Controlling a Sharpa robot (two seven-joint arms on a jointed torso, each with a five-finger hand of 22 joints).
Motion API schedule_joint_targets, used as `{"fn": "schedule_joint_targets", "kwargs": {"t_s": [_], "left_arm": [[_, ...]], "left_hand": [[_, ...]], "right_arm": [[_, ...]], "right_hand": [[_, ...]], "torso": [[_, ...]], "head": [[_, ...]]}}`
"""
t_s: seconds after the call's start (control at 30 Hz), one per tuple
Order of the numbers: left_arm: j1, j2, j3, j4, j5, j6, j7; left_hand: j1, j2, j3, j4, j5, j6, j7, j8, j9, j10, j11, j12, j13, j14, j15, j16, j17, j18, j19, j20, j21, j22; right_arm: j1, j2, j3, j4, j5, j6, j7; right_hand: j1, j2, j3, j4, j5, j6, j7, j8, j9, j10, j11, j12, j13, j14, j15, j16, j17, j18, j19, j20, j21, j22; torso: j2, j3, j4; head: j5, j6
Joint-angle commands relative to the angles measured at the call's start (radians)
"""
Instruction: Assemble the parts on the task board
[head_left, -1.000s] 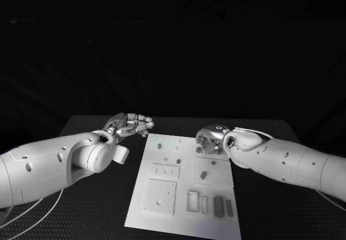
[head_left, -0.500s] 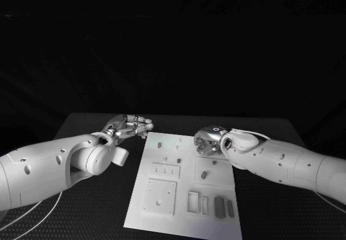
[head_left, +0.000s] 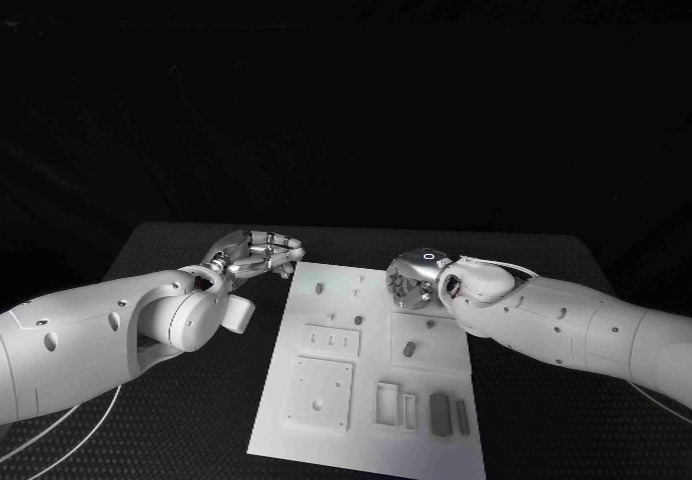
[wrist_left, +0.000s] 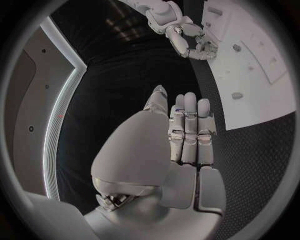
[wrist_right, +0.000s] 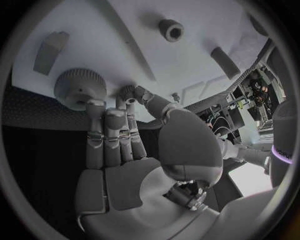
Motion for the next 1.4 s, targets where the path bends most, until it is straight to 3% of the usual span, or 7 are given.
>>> {"fn": "schedule_joint_targets", "kwargs": {"t_s": [0.03,0.13,0.33,0.7,1.03,1.4], "left_arm": [[0.001,0.001,0.001,0.001,-0.001,0.019,0.006],[0.001,0.000,0.001,0.001,-0.001,0.020,0.005],[0.001,0.000,0.001,0.003,-0.001,0.021,0.004],[0.001,-0.003,0.001,0.006,-0.001,0.017,0.003],[0.001,-0.003,0.001,0.007,-0.001,0.018,0.003],[0.001,0.000,0.002,0.006,-0.001,0.019,0.003]], "left_hand": [[-0.011,-0.001,-0.007,0.001,-0.005,0.003,0.007,-0.003,0.001,-0.005,-0.001,-0.005,0.001,-0.004,0.001,-0.006,-0.001,0.011,-0.009,0.001,0.003,0.014],[-0.011,-0.001,-0.007,0.001,-0.005,0.002,0.007,-0.004,0.001,-0.005,-0.001,-0.005,0.002,-0.004,0.001,-0.007,-0.001,0.011,-0.010,0.001,0.003,0.014],[-0.012,-0.002,-0.008,0.001,-0.006,0.002,0.008,-0.004,0.001,-0.005,0.000,-0.006,0.002,-0.004,0.001,-0.007,-0.001,0.011,-0.010,0.001,0.003,0.014],[-0.014,-0.003,-0.008,0.001,-0.007,0.001,0.009,-0.006,0.002,-0.006,0.000,-0.008,0.003,-0.004,0.001,-0.007,-0.001,0.011,-0.010,0.001,0.003,0.014],[-0.015,-0.004,-0.007,0.001,-0.007,0.000,0.009,-0.007,0.002,-0.005,0.000,-0.009,0.004,-0.004,0.001,-0.007,-0.001,0.012,-0.010,0.001,0.003,0.014],[-0.016,-0.004,-0.007,0.001,-0.007,0.000,0.009,-0.008,0.002,-0.005,0.000,-0.010,0.004,-0.004,0.001,-0.007,-0.001,0.012,-0.010,0.001,0.003,0.014]], "right_arm": [[-0.012,0.000,-0.007,0.002,-0.058,0.037,-0.011],[-0.013,-0.001,-0.007,0.003,-0.071,0.030,-0.019],[-0.013,-0.003,-0.007,0.015,-0.083,-0.034,-0.031],[-0.006,-0.025,-0.002,0.093,-0.134,-0.142,-0.098],[0.008,-0.005,0.002,0.146,-0.180,-0.181,-0.148],[0.009,0.033,0.002,0.141,-0.220,-0.202,-0.190]], "right_hand": [[0.017,0.021,0.011,-0.004,-0.001,0.009,-0.002,0.005,0.006,0.041,0.000,0.009,0.021,-0.007,-0.016,0.006,-0.002,0.048,0.000,-0.006,0.010,0.024],[0.019,0.018,0.015,-0.005,-0.002,0.011,-0.003,0.006,0.010,0.043,-0.002,0.008,0.027,-0.007,-0.017,0.009,-0.003,0.048,-0.001,-0.008,0.016,0.024],[0.024,0.016,0.022,-0.005,-0.002,0.019,-0.006,0.008,0.018,0.052,-0.006,0.011,0.041,-0.008,-0.022,0.012,-0.006,0.048,-0.004,-0.012,0.027,0.023],[0.026,0.014,0.027,-0.004,-0.002,0.027,-0.009,0.010,0.025,0.057,-0.009,0.012,0.053,-0.008,-0.025,0.015,-0.009,0.048,-0.004,-0.015,0.037,0.023],[0.027,0.011,0.028,-0.004,-0.002,0.031,-0.011,0.011,0.029,0.060,-0.011,0.011,0.060,-0.008,-0.026,0.018,-0.010,0.048,-0.002,-0.017,0.043,0.022],[0.027,0.009,0.030,-0.003,-0.001,0.033,-0.012,0.010,0.031,0.060,-0.011,0.010,0.063,-0.007,-0.027,0.020,-0.011,0.048,-0.003,-0.018,0.046,0.022]], "torso": [[0.004,0.0009,0.0004],[0.005,0.0014,-0.0002],[0.008,0.0018,-0.0017],[0.010,-0.0009,0.0005],[0.013,-0.0001,0.0012],[0.014,0.0003,0.0012]], "head": [[0.000,0.000],[-0.001,0.001],[0.001,0.005],[0.002,0.015],[0.004,0.024],[0.008,0.026]]}}
